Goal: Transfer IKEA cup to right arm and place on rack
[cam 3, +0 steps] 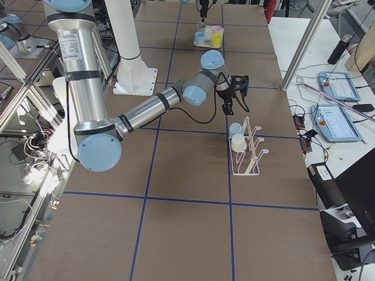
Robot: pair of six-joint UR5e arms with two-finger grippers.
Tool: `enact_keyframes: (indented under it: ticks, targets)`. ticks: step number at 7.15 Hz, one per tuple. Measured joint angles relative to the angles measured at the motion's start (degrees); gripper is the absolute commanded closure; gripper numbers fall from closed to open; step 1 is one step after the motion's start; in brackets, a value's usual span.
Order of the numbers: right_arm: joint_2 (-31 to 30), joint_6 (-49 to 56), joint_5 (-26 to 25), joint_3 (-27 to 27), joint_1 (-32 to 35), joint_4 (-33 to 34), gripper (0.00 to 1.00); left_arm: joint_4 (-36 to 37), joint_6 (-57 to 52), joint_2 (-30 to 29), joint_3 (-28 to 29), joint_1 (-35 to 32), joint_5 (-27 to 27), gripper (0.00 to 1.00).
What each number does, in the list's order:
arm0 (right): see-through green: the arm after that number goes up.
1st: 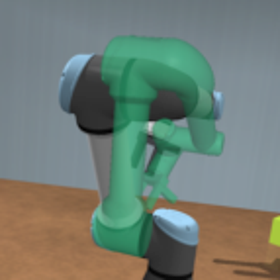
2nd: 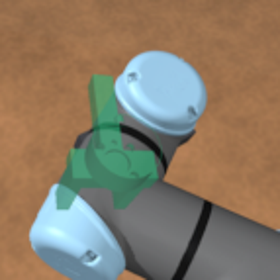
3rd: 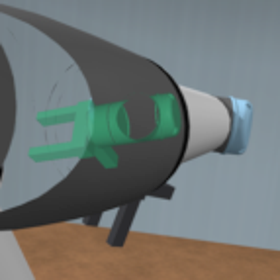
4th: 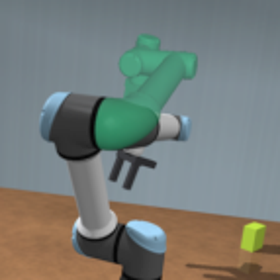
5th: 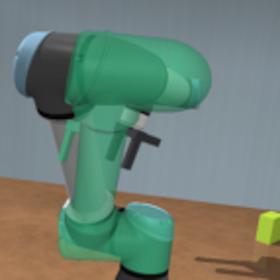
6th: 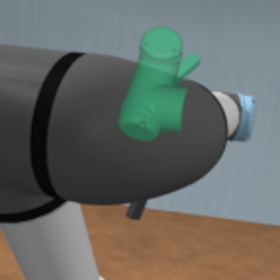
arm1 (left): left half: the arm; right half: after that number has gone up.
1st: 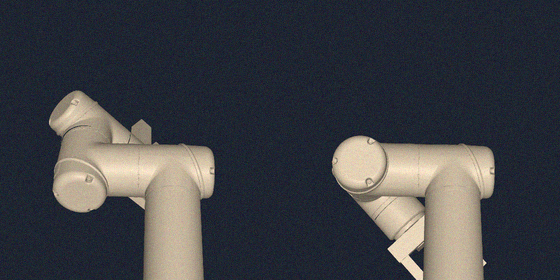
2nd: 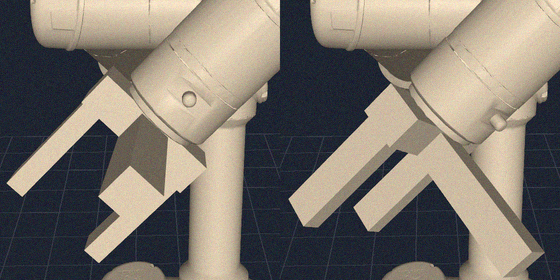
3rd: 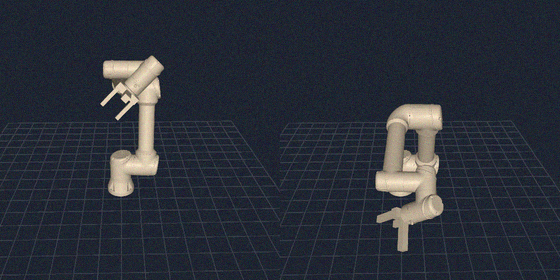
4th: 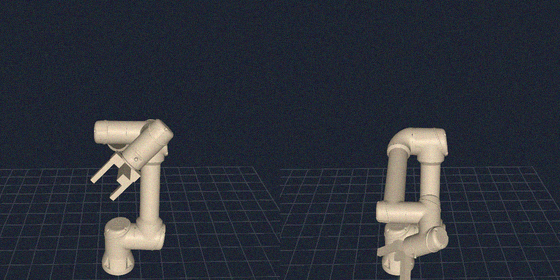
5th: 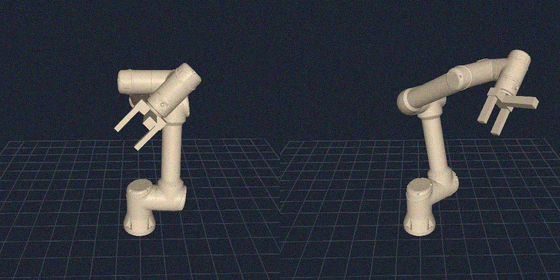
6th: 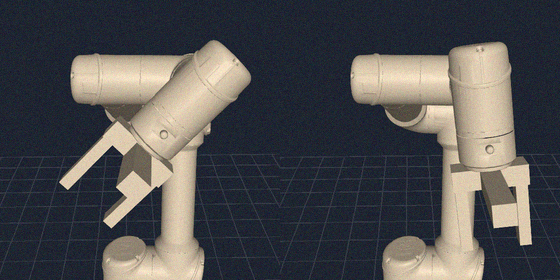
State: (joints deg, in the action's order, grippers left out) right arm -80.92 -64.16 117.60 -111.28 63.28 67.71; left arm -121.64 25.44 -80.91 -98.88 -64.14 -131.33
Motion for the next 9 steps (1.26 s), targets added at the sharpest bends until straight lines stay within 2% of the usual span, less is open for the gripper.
enact_keyframes:
  ticks: [2, 3, 4, 5, 6, 9]
  targets:
    - [-0.08, 0.00, 0.02, 0.01, 0.00, -0.03, 0.00, -0.07, -0.05, -0.56, 0.78, 1.55, -0.08, 0.23]
    - [-0.14, 0.00, 0.06, 0.04, 0.00, -0.03, 0.00, -0.13, -0.06, -0.87, 1.27, 2.21, -0.12, 0.41]
    - [-0.17, 0.00, 0.08, 0.07, 0.00, -0.03, 0.00, -0.23, -0.10, -1.26, 1.83, 2.72, -0.17, 0.69]
    - [-0.19, 0.00, 0.09, 0.07, 0.00, -0.03, 0.00, -0.30, -0.10, -1.65, 2.29, 2.99, -0.21, 0.90]
    - [-0.20, 0.02, 0.11, 0.06, 0.00, -0.03, 0.00, -0.33, -0.10, -1.92, 2.54, 3.09, -0.27, 1.00]
    - [-0.13, 0.08, 0.17, 0.20, 0.00, -0.05, 0.00, -0.06, -0.38, -2.32, 2.58, 3.08, -0.34, 1.00]
